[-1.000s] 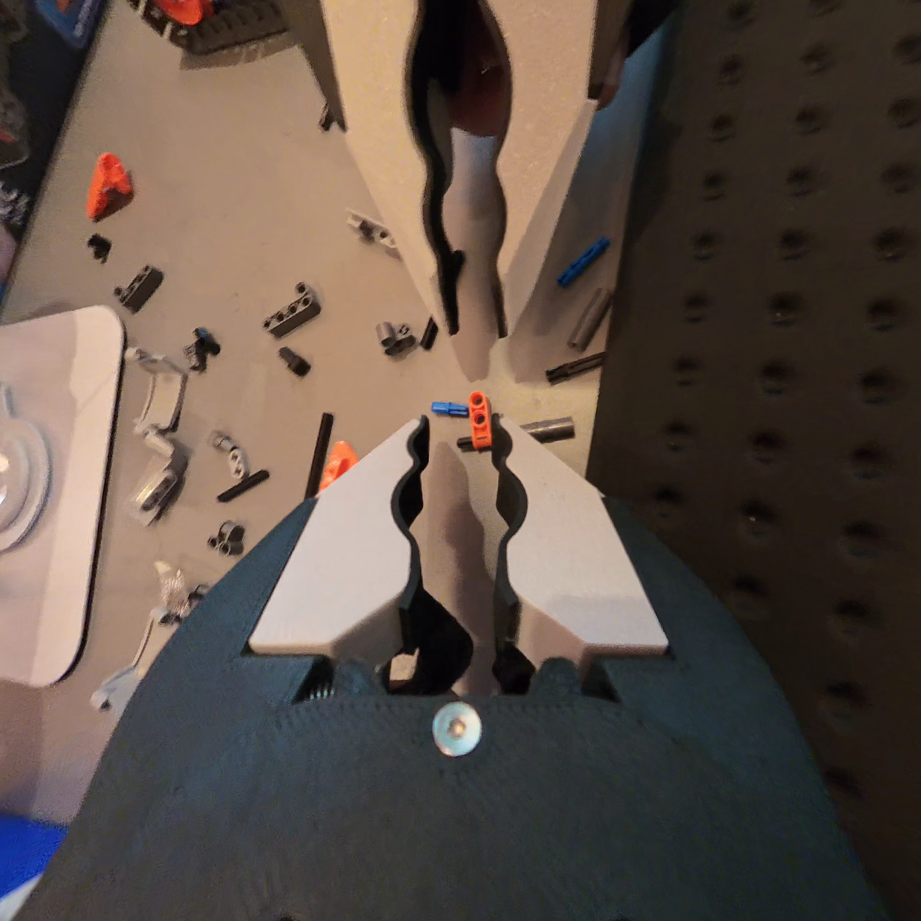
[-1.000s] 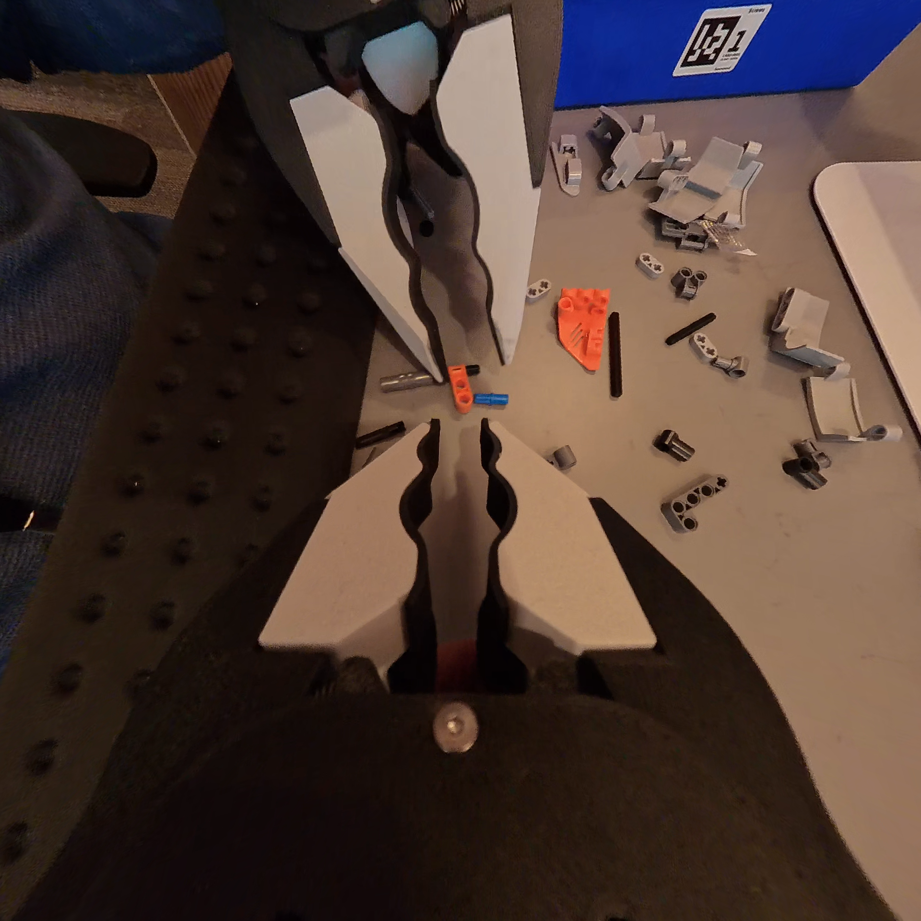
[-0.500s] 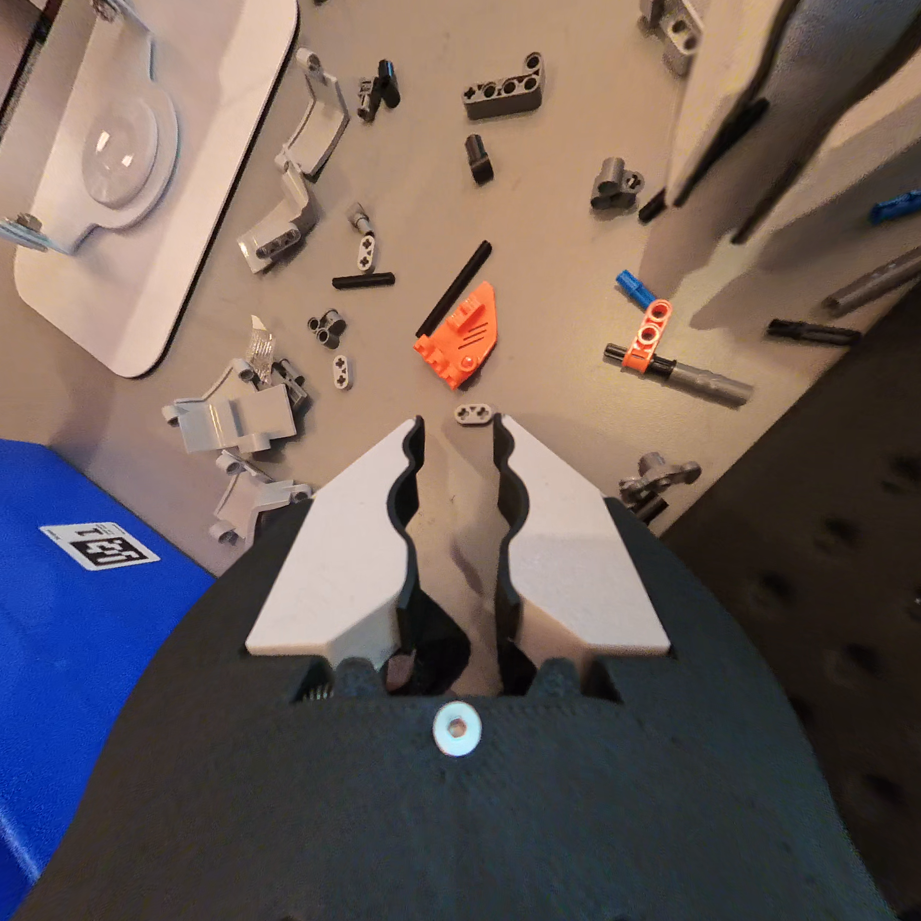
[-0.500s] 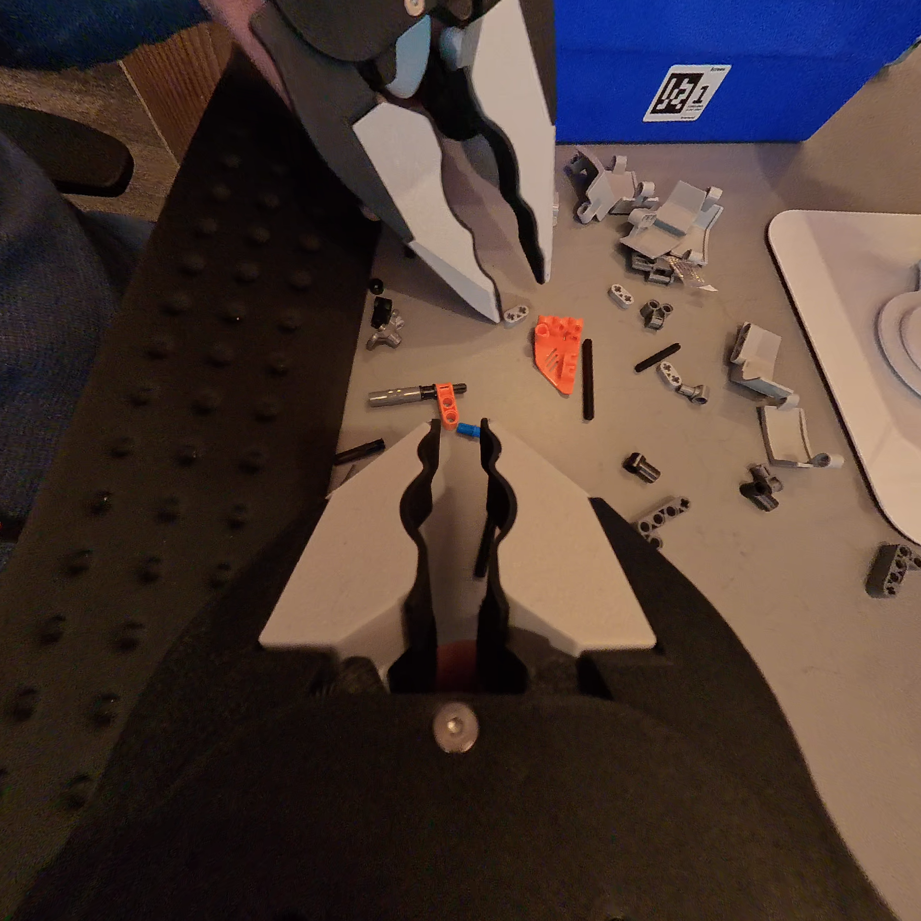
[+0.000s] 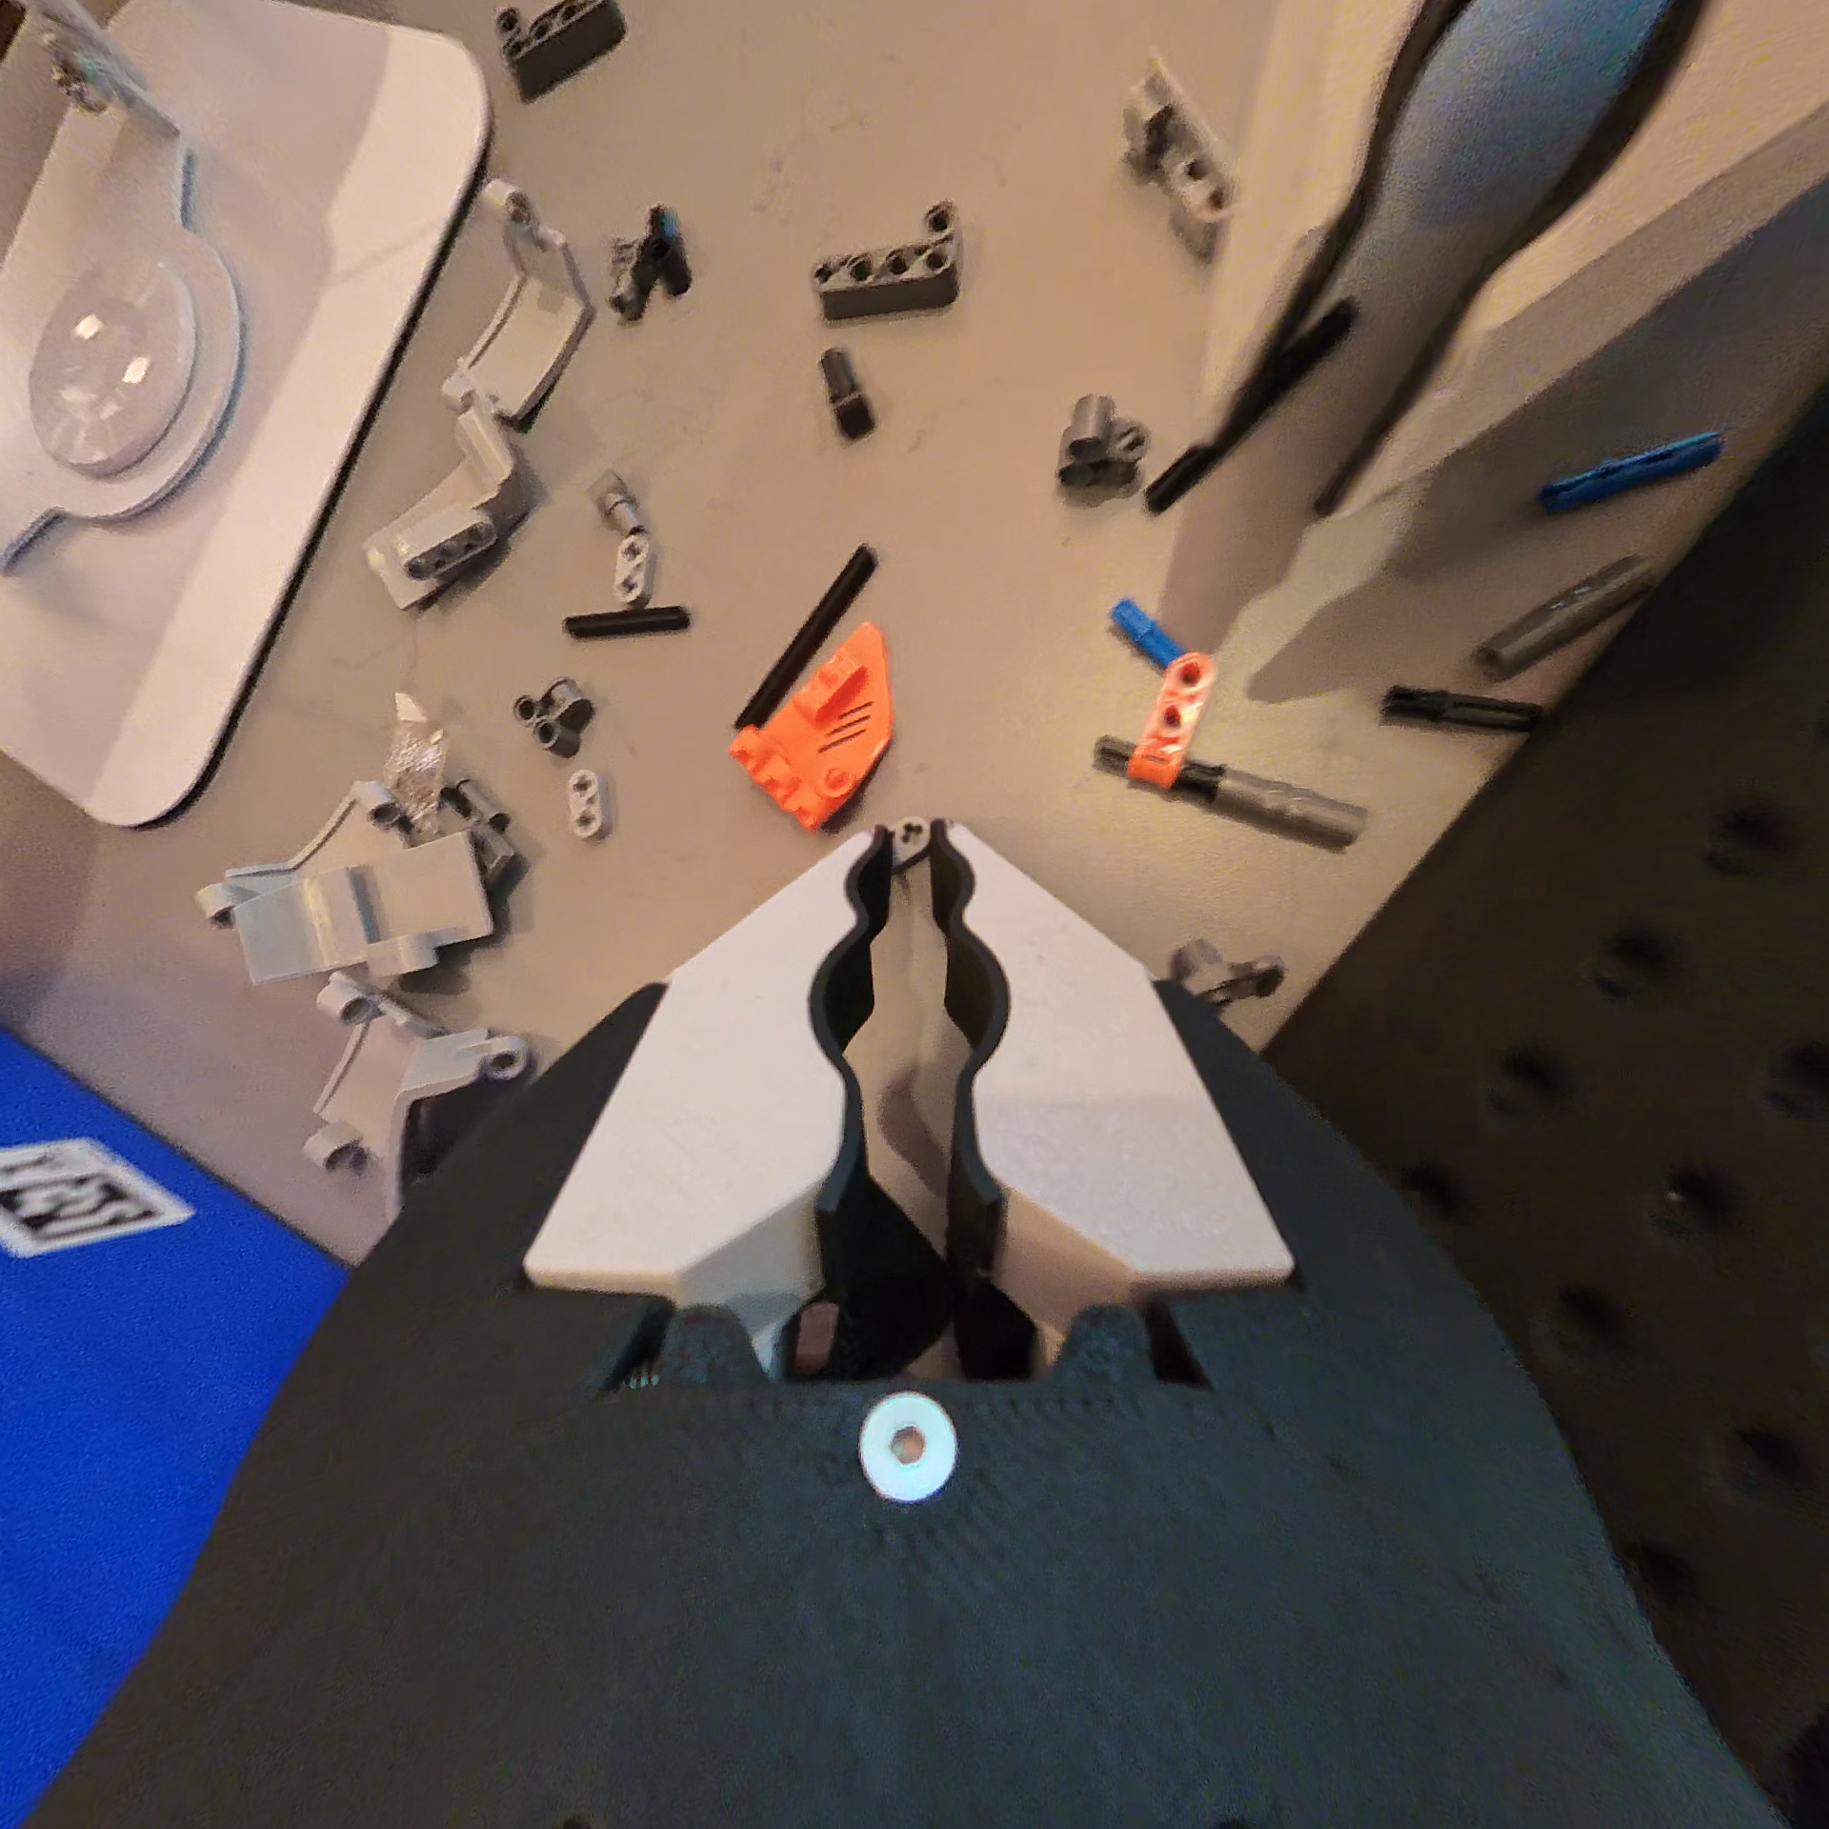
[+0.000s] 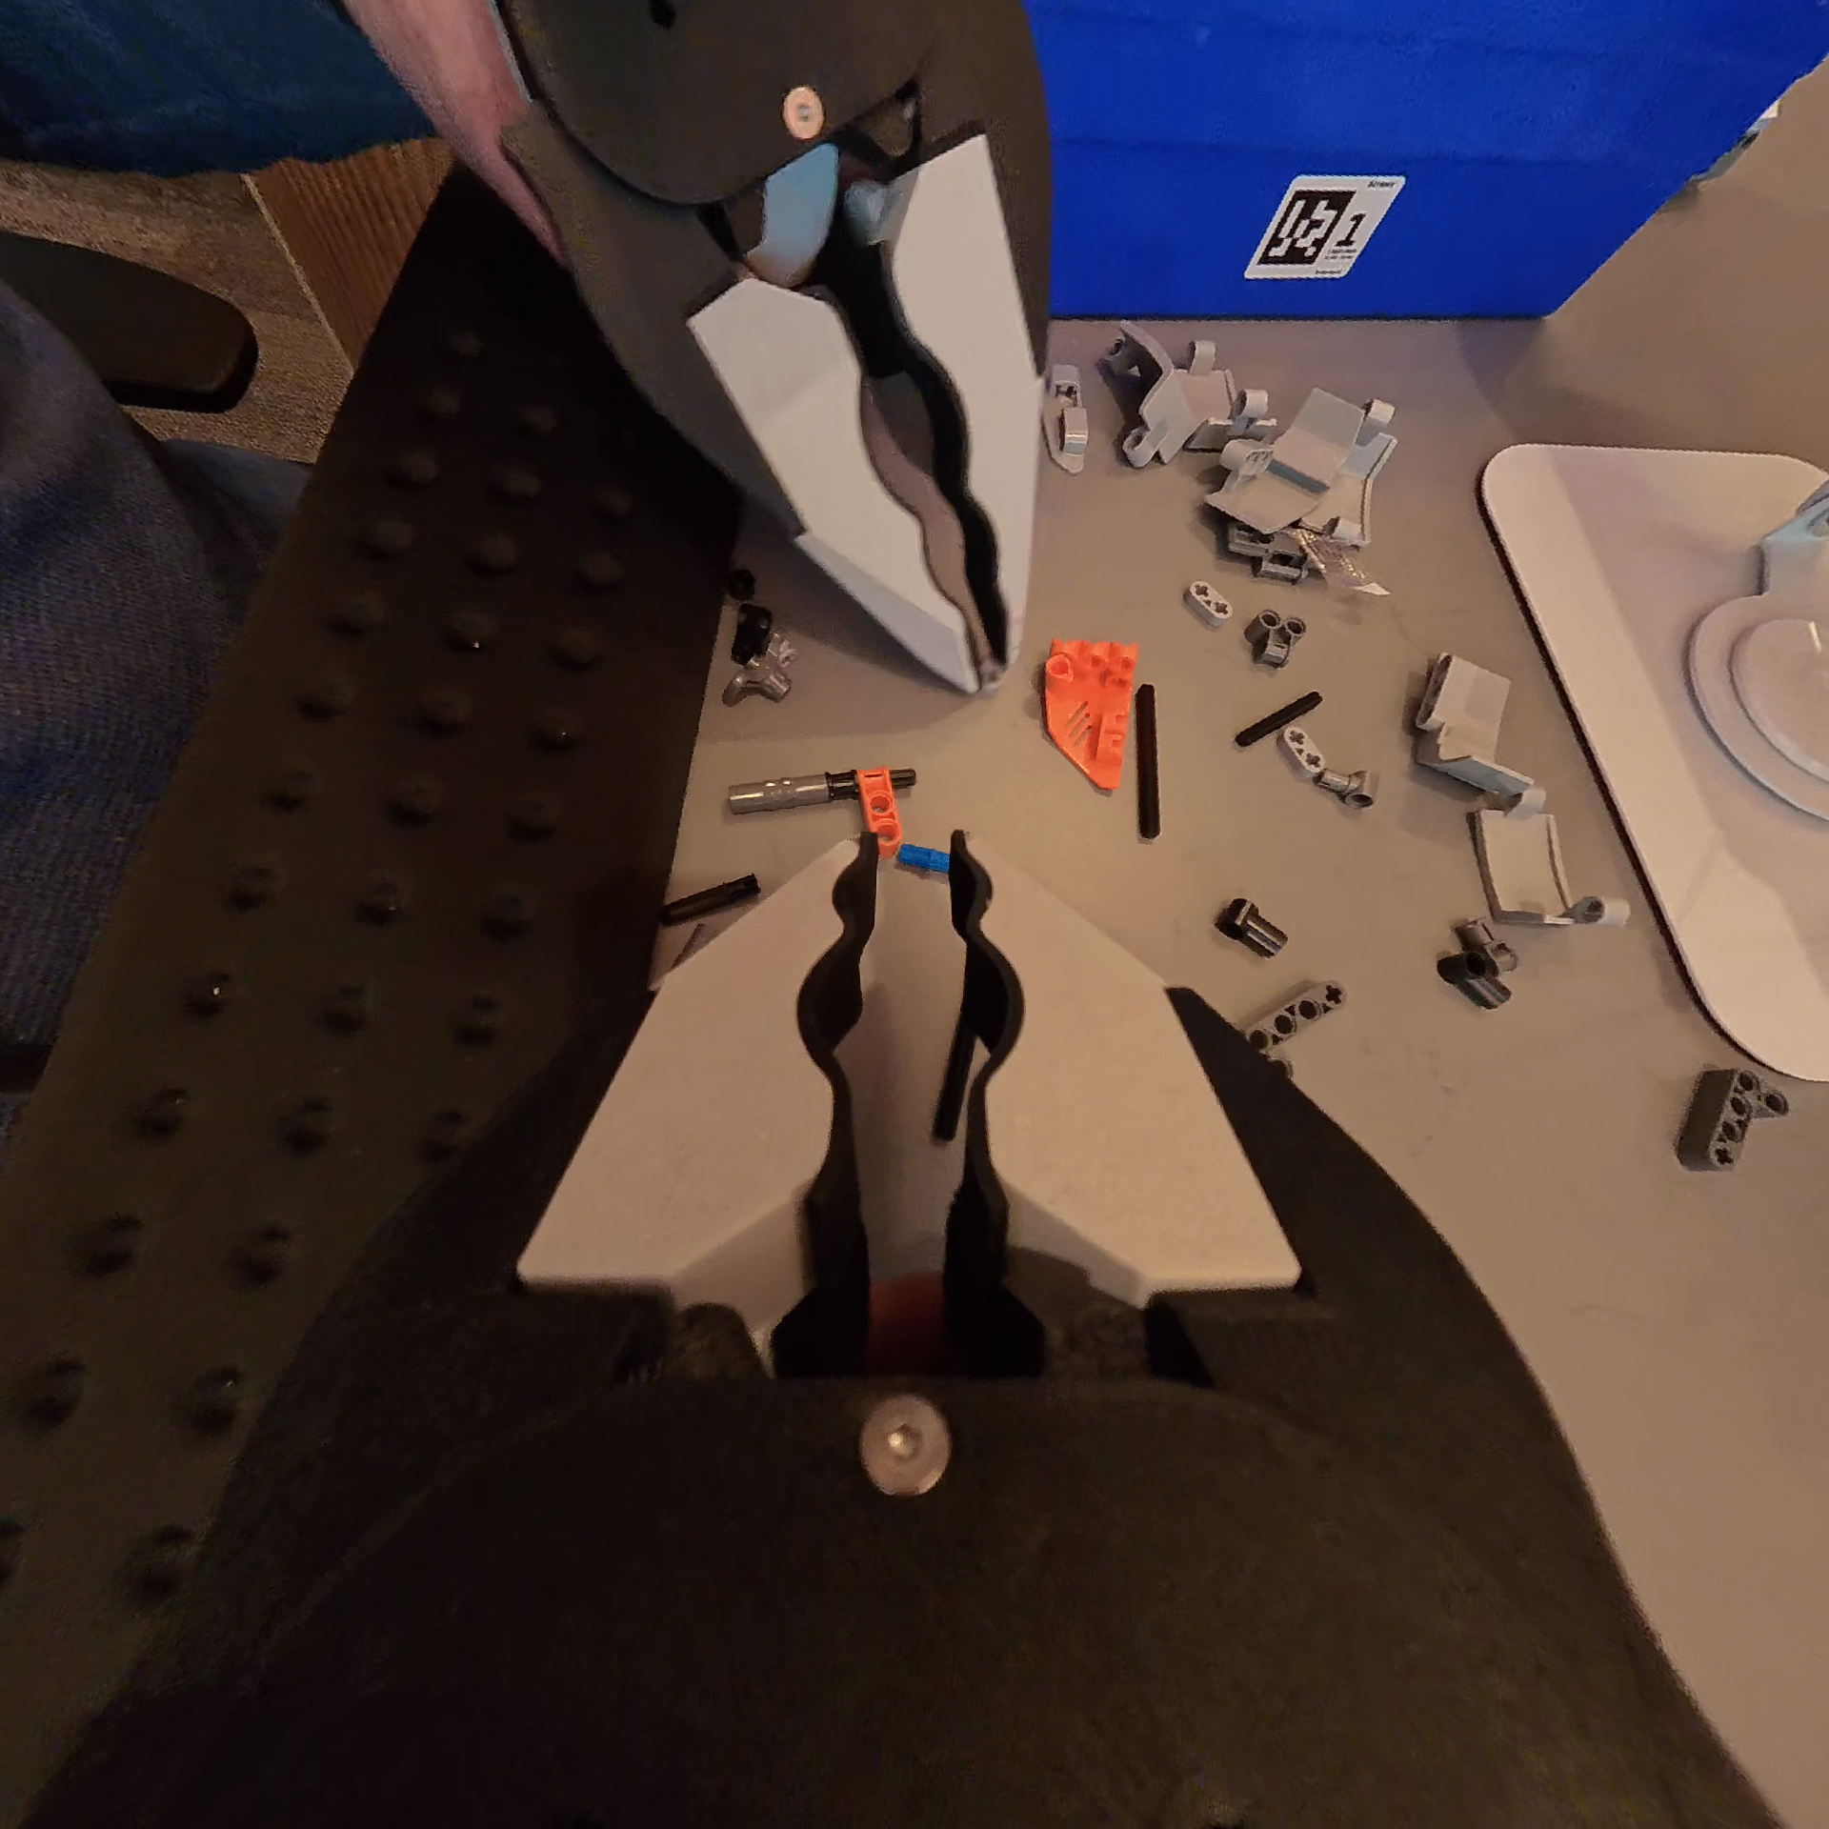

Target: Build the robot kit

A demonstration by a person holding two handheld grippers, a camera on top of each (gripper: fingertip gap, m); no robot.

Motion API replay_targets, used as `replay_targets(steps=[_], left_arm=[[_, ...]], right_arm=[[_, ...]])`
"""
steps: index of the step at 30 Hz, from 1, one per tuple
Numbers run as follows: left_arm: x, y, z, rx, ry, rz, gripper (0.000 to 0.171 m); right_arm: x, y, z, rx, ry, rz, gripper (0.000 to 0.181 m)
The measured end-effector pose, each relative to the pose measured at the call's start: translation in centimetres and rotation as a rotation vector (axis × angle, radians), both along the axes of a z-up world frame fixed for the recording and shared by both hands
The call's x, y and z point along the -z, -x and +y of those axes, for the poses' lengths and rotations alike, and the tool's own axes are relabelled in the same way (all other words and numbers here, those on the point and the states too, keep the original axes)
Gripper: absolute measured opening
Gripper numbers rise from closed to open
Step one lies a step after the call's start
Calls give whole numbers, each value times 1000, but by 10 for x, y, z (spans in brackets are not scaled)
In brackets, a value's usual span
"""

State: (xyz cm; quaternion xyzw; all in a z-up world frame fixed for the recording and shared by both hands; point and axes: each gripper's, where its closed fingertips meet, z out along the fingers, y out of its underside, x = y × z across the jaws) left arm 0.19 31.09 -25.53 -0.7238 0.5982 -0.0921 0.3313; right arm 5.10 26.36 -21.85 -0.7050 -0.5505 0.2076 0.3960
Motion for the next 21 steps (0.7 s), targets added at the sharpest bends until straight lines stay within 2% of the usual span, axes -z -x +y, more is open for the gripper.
replay_targets(steps=[1,5,7,11,14,16,21], left_arm=[[0,-6,-7,25,18,-16,7],[-9,-17,-23,114,77,-76,17],[-11,-13,-20,128,97,-94,21],[-1,-11,-16,191,93,-20,25],[0,-12,-17,191,105,9,23],[1,-12,-16,184,102,19,15],[0,-14,-12,158,51,-12,13]], right_arm=[[0,-1,1,4,-4,-5,12],[3,-1,4,19,-4,-18,12],[3,1,3,15,-4,-21,12],[4,4,3,7,-2,-25,12],[6,3,4,11,-1,-28,12],[5,2,4,13,-2,-25,12],[3,0,7,24,2,-9,12]])
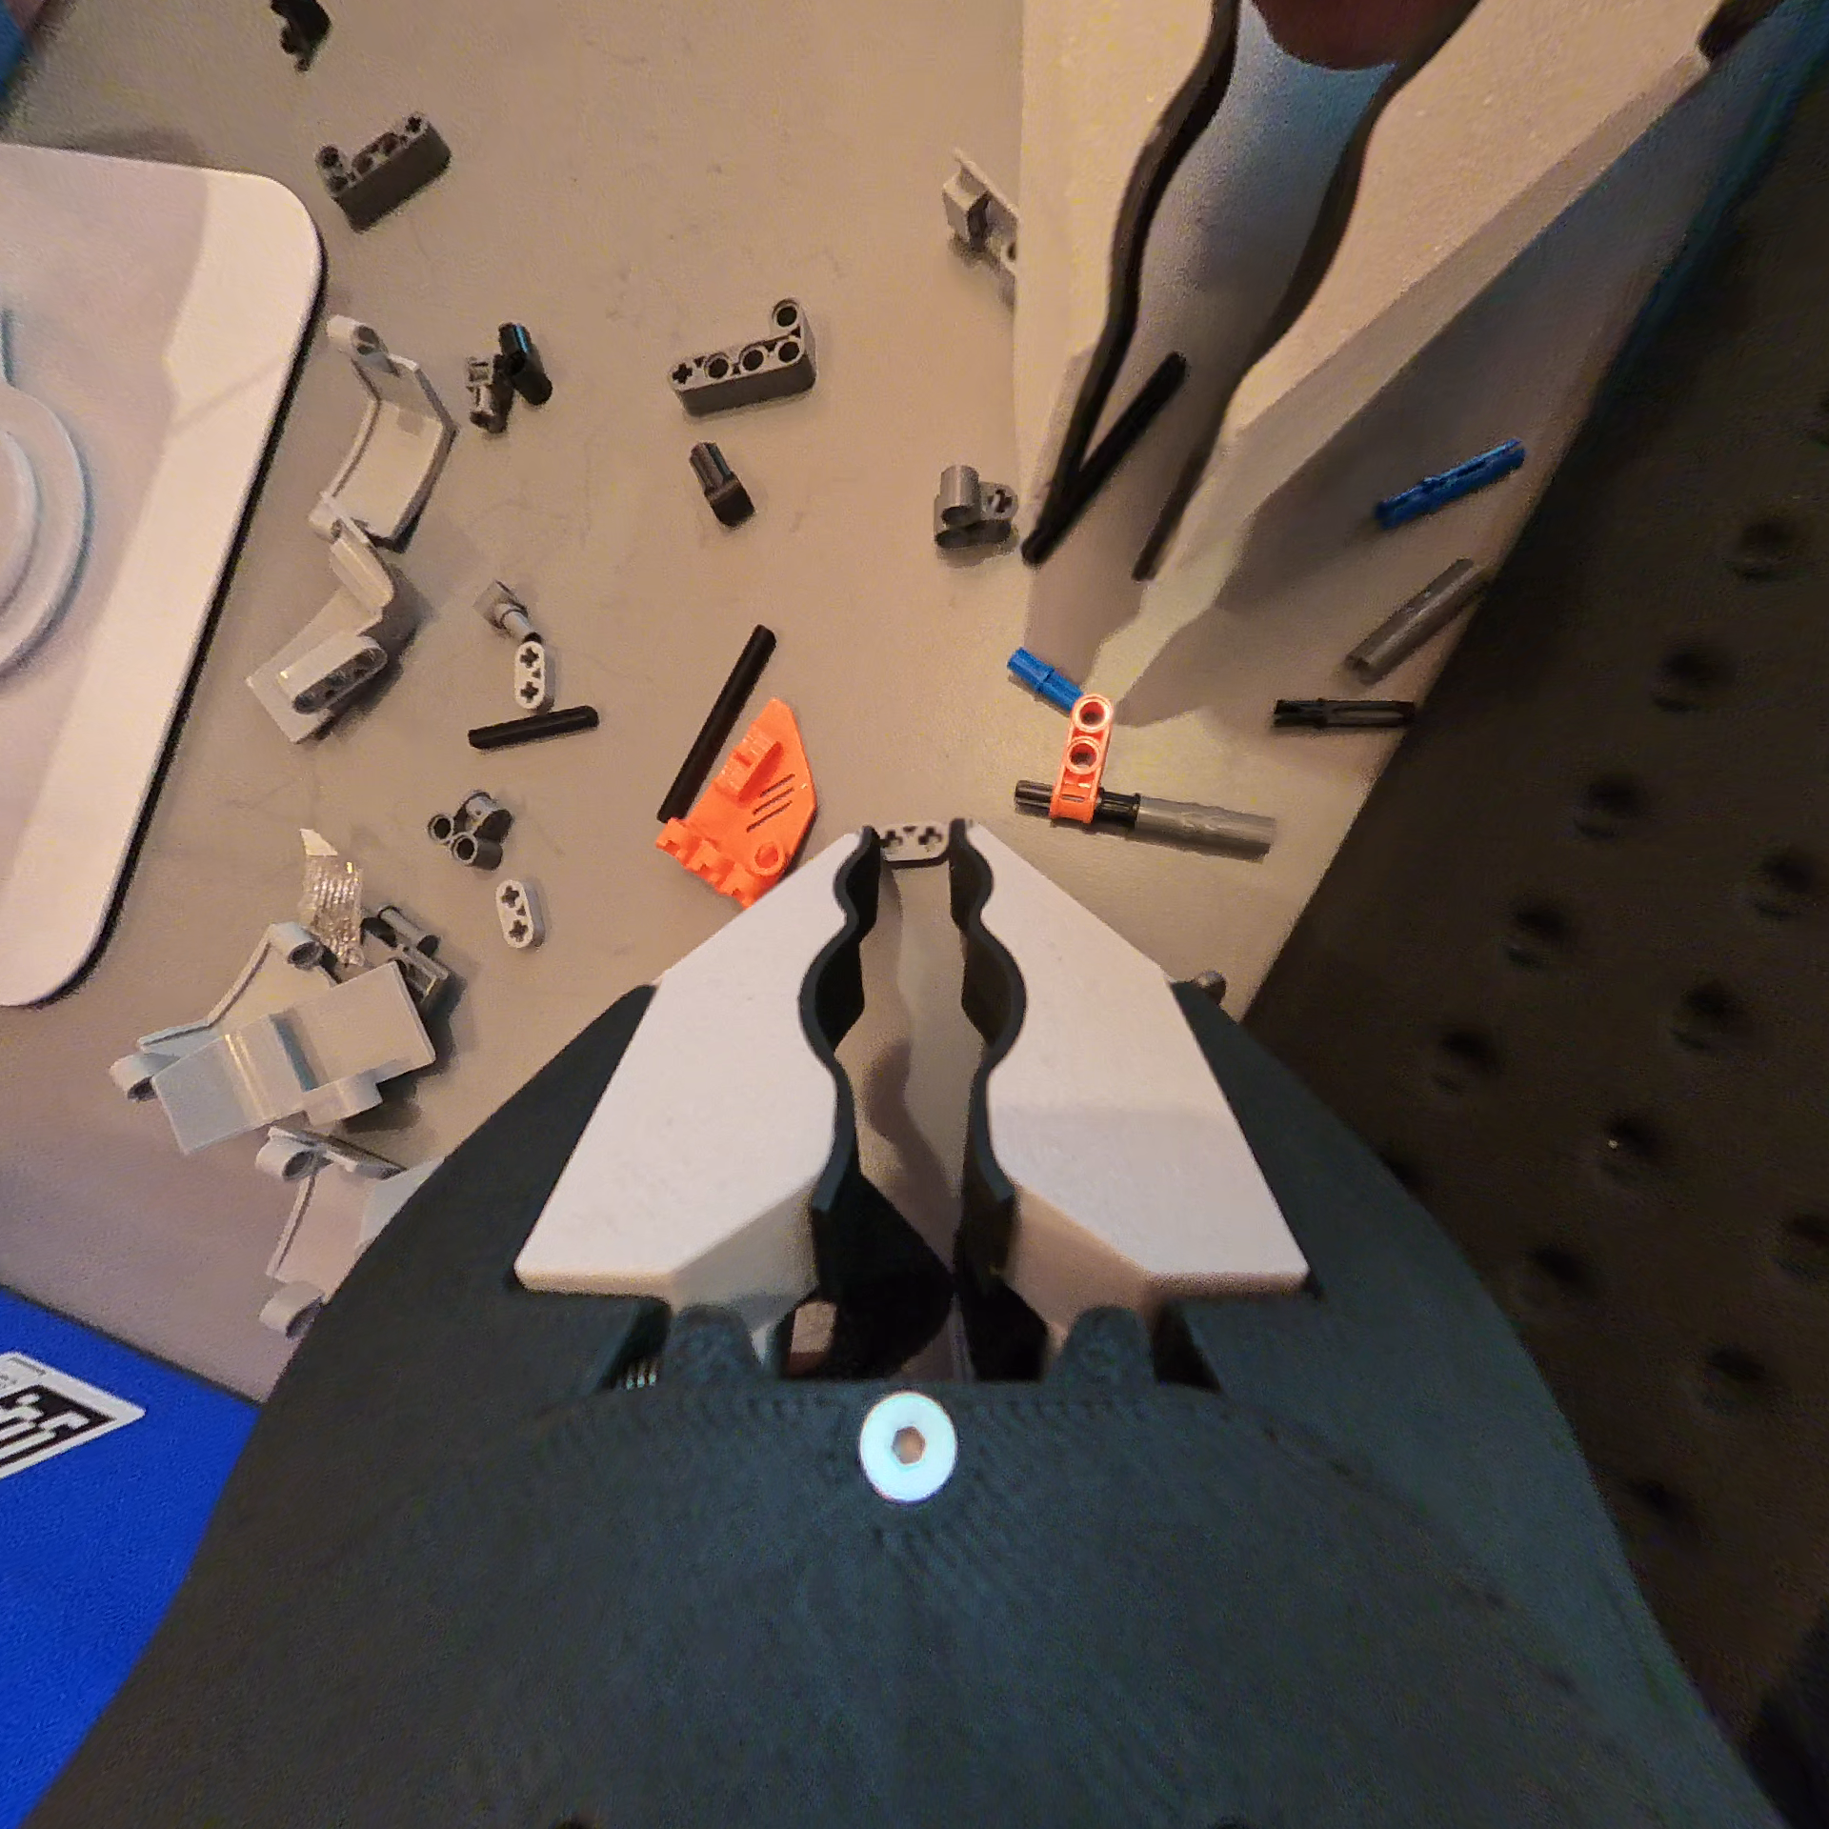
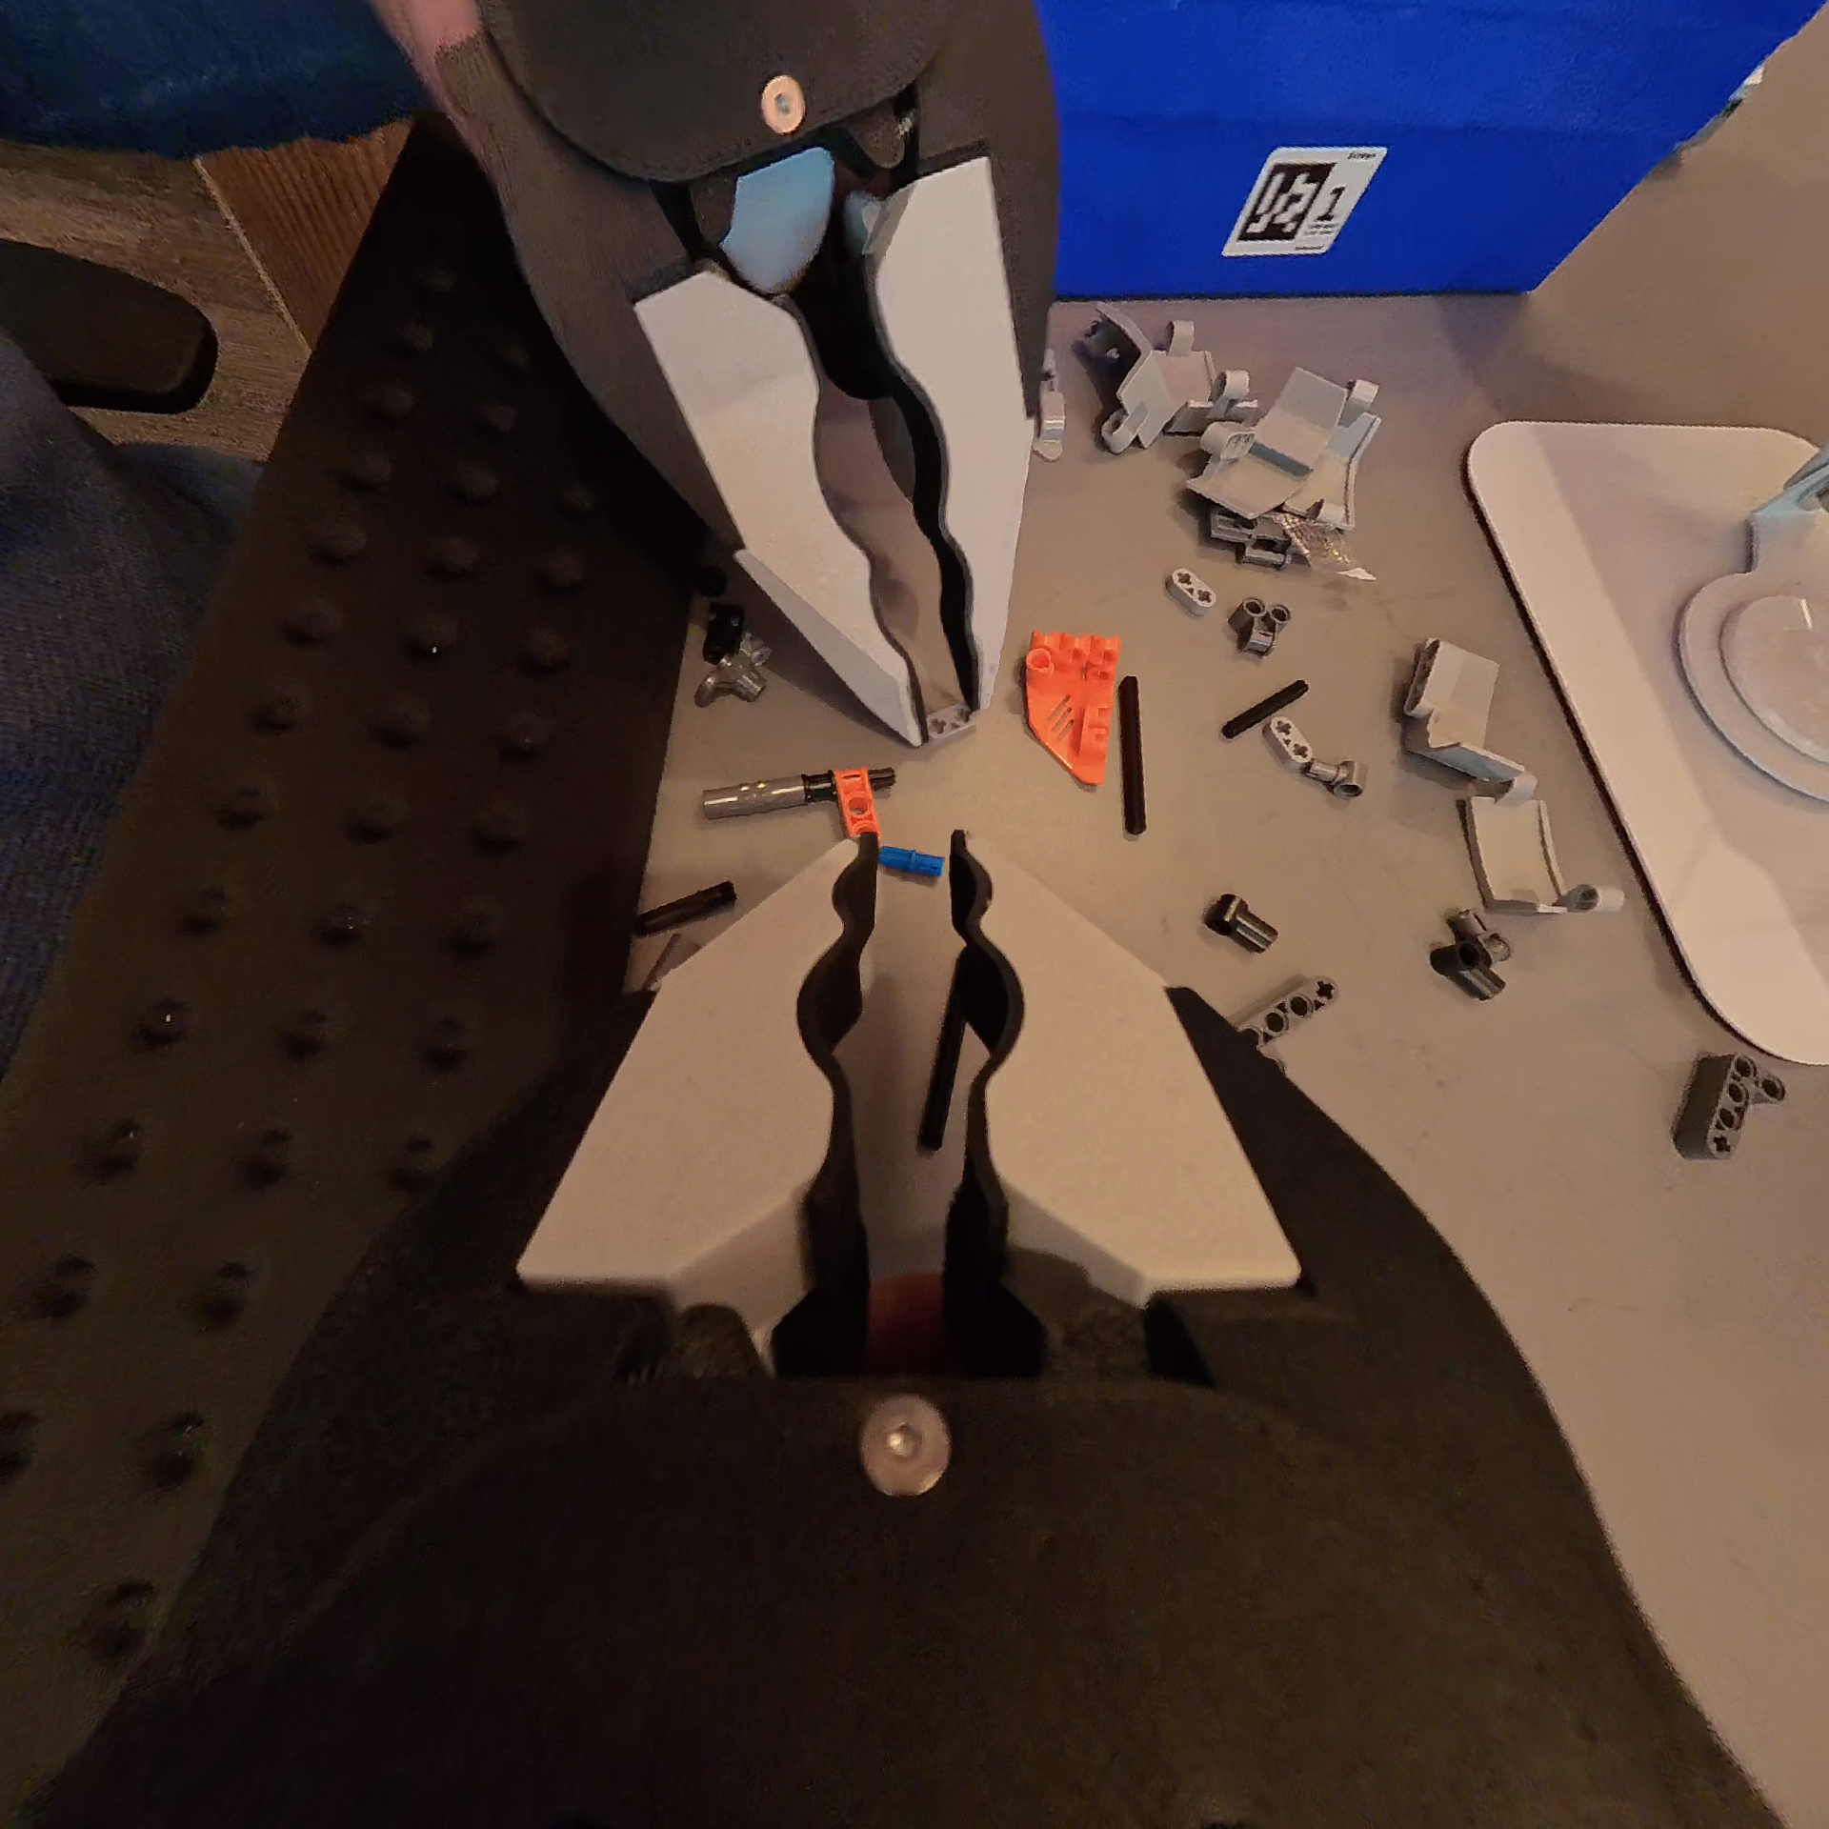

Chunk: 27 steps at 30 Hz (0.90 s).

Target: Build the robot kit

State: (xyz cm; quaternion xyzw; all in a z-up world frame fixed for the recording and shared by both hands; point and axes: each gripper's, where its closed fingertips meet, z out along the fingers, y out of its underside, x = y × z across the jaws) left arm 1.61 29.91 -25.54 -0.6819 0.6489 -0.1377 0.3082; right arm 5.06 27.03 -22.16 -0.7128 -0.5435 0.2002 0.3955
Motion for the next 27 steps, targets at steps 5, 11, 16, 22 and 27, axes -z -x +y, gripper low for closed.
replay_targets(steps=[5,11,16,22,27], left_arm=[[-25,-9,8,-25,-136,-137,0],[-32,-6,18,-19,-190,-126,4],[-35,-8,25,-48,-191,-106,16],[-33,-13,28,-90,-225,-158,20],[-30,-16,30,-96,-260,-184,19]], right_arm=[[-19,1,10,96,72,159,13],[-19,-26,27,187,49,116,13],[-30,-51,53,299,-48,60,17],[-9,-51,92,332,-24,-60,19],[15,-46,119,360,70,-132,18]])
